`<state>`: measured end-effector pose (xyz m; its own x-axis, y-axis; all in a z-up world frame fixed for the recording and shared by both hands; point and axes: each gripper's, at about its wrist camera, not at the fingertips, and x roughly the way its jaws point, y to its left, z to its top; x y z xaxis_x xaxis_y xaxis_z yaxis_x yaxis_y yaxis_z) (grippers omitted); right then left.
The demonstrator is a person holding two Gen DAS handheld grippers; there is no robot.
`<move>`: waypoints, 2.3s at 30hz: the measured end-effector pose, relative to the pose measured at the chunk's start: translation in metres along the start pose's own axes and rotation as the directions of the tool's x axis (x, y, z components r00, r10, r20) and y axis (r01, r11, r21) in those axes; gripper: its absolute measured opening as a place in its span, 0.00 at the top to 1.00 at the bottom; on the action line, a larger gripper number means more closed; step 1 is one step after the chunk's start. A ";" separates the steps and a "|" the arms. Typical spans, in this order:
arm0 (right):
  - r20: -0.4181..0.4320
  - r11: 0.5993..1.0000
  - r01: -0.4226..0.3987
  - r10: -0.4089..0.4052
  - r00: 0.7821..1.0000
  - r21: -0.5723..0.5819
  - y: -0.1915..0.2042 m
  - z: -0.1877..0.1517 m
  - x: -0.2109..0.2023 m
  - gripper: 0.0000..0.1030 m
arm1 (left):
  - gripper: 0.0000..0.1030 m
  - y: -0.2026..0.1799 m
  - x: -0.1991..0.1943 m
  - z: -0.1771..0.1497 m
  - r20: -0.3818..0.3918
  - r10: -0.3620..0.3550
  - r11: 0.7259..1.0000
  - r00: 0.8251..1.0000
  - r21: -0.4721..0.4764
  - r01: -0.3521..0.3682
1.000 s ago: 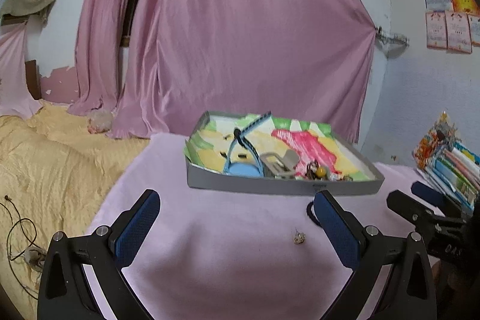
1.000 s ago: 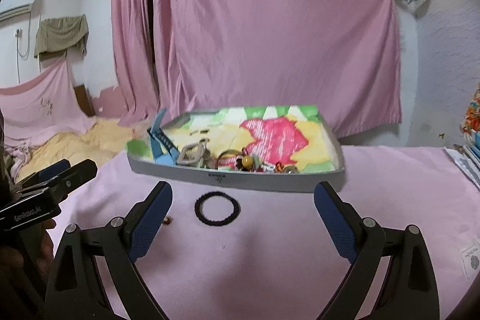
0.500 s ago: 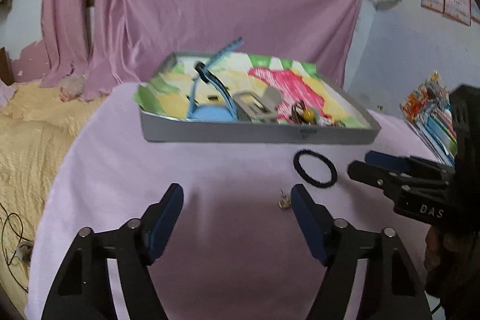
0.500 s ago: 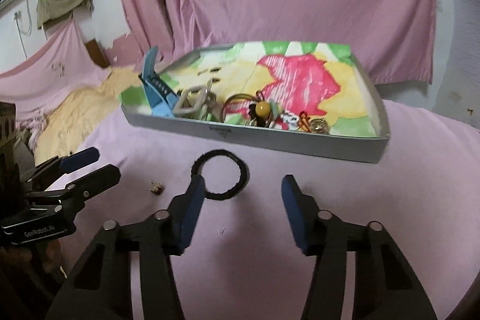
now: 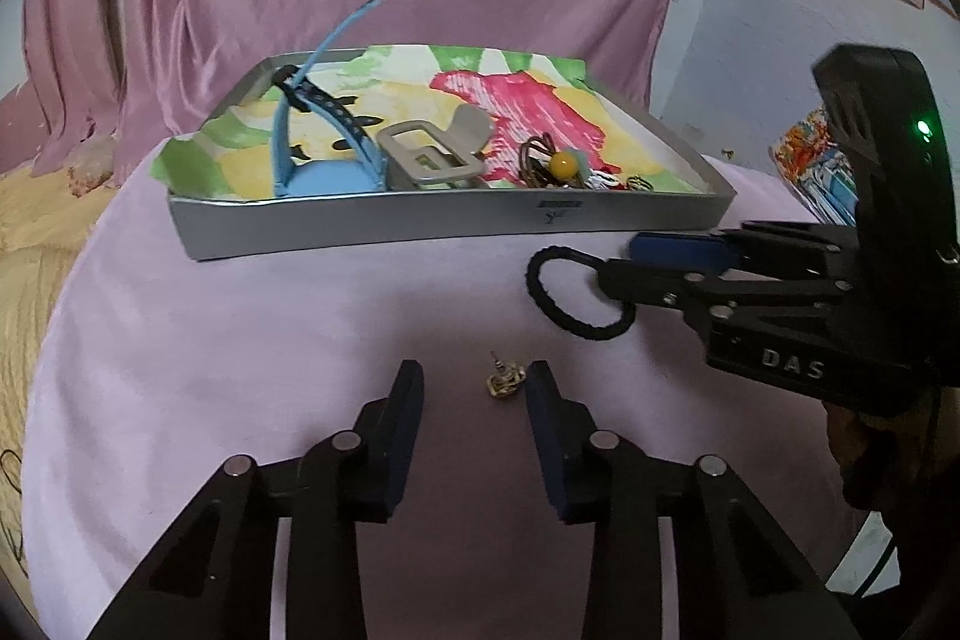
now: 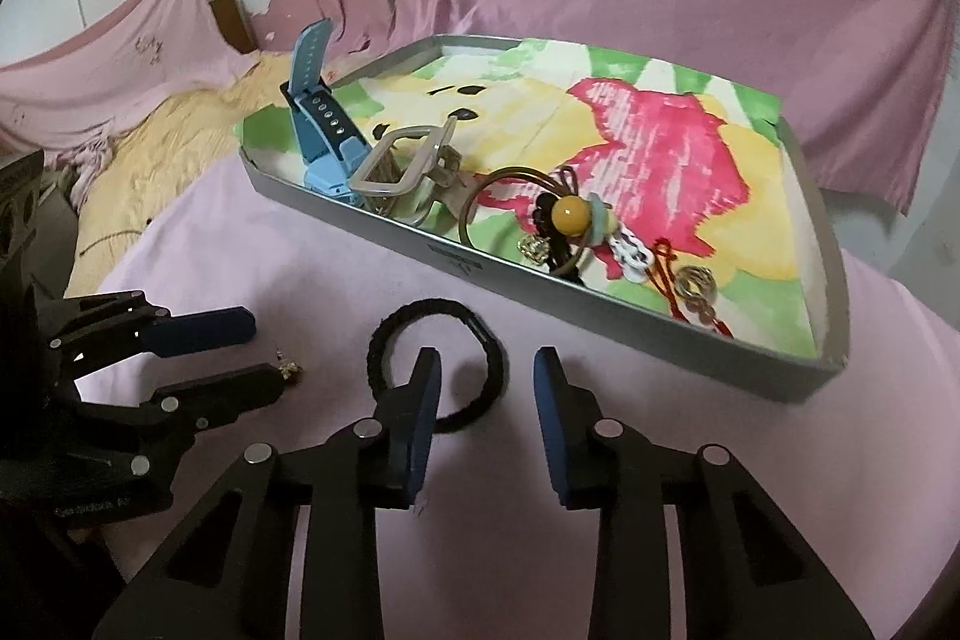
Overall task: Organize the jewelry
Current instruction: 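Grasp the remaining gold earring with the left tool while the right tool grasps the black hair tie with ring, then lower the earring and hair tie into the tray and open both tools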
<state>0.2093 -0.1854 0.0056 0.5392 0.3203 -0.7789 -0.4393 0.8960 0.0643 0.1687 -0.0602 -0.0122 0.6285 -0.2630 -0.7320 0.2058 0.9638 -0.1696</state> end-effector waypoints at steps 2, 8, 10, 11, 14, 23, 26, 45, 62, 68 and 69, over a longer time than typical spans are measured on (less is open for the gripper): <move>-0.009 1.000 -0.002 0.002 1.000 -0.018 0.002 0.002 0.004 0.79 | 0.75 -0.002 0.001 0.001 -0.006 -0.002 1.000 1.000 0.009 0.002; -0.028 0.998 -0.003 0.001 1.000 -0.066 0.006 0.003 0.011 0.86 | 0.87 -0.007 0.005 0.004 -0.017 -0.005 0.999 1.000 0.034 0.006; -0.028 0.997 -0.012 0.010 1.000 -0.073 0.007 0.003 0.011 0.91 | 0.87 -0.007 0.005 0.005 -0.020 -0.008 0.999 1.000 0.033 0.009; -0.028 0.997 -0.015 0.013 1.000 -0.076 0.007 0.003 0.011 0.95 | 0.87 -0.007 0.006 0.005 -0.020 -0.013 0.999 1.000 0.031 0.013; -0.019 0.998 -0.031 0.030 0.999 -0.063 0.003 -0.001 0.009 0.95 | 0.87 -0.008 0.006 0.007 -0.013 -0.022 0.999 1.000 0.026 0.023; 0.119 0.997 -0.052 0.045 0.992 0.060 -0.024 -0.014 -0.027 0.96 | 0.87 -0.012 -0.005 0.027 0.102 -0.041 0.999 0.994 -0.015 0.043; 0.181 0.995 -0.044 0.027 0.983 0.087 -0.036 -0.011 -0.043 0.96 | 0.87 -0.016 -0.007 0.041 0.151 -0.034 0.999 0.988 -0.028 0.039; 0.135 0.983 0.060 -0.084 0.987 0.173 -0.112 0.024 0.002 0.96 | 0.87 -0.041 0.058 0.100 0.110 0.022 1.000 0.994 -0.009 -0.021; 0.085 0.983 0.044 -0.060 0.995 0.178 -0.111 0.021 0.015 0.95 | 0.87 -0.041 0.074 0.096 0.052 0.023 1.000 0.998 -0.008 -0.022; 0.102 0.979 0.059 -0.080 0.992 0.196 -0.111 0.018 0.007 0.83 | 0.74 -0.041 0.063 0.096 0.094 0.041 0.999 0.995 -0.015 -0.039; 0.107 0.978 0.060 -0.082 0.991 0.200 -0.111 0.017 0.006 0.79 | 0.71 -0.042 0.060 0.097 0.104 0.046 0.999 0.993 -0.011 -0.045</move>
<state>0.2736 -0.2782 0.0048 0.6473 0.2766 -0.7102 -0.2539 0.9569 0.1413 0.2702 -0.1206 0.0148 0.7121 -0.2220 -0.6661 0.1692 0.9750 -0.1441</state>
